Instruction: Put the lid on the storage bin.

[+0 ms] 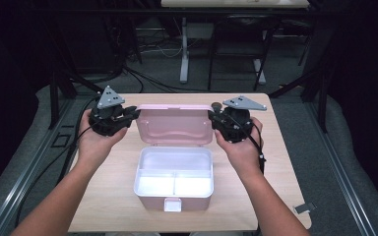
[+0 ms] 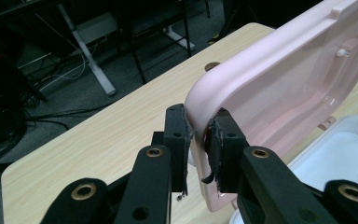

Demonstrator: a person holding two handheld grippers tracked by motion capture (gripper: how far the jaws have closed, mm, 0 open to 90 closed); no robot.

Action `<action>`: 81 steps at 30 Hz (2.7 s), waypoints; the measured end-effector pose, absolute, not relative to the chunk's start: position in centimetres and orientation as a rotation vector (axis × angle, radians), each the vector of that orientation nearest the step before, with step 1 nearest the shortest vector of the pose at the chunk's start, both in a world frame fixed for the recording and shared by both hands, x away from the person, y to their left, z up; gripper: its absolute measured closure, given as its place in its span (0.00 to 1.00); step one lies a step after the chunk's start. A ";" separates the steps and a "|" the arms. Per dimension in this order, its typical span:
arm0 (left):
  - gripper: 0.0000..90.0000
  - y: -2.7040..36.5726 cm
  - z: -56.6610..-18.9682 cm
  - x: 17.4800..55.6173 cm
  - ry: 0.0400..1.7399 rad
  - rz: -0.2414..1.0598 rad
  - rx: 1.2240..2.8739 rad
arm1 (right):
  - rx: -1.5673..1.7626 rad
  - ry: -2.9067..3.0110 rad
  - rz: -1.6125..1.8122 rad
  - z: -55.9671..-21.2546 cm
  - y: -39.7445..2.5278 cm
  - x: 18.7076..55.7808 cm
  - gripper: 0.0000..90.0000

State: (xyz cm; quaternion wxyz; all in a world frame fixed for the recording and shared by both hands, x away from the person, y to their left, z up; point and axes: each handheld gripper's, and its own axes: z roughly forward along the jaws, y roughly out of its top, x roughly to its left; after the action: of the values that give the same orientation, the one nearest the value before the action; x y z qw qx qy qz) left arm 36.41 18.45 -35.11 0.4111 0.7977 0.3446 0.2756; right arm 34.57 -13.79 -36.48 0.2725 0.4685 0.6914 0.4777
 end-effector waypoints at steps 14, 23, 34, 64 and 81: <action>0.84 18.8 -34.9 34.6 0.842 0.669 2.017 | 1.232 1.901 1.282 -36.4 -14.0 32.9 0.84; 0.83 19.4 -35.3 33.9 0.830 0.629 1.996 | 1.217 1.915 1.293 -36.5 -14.2 32.0 0.83; 0.82 19.6 -35.4 33.2 0.809 0.624 2.000 | 1.202 1.915 1.307 -36.8 -14.3 31.1 0.83; 0.79 20.7 -37.2 29.6 0.767 0.556 1.988 | 1.162 1.956 1.345 -38.3 -14.8 28.0 0.80; 0.79 21.4 -39.5 27.1 0.730 0.504 1.991 | 1.145 2.002 1.400 -40.8 -15.6 25.4 0.79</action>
State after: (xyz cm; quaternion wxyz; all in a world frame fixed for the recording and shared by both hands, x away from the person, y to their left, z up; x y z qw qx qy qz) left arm 27.13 21.43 -39.47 0.4625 0.8099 0.2970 0.2048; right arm 25.41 -15.56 -40.75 0.2202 0.4139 0.7239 0.5061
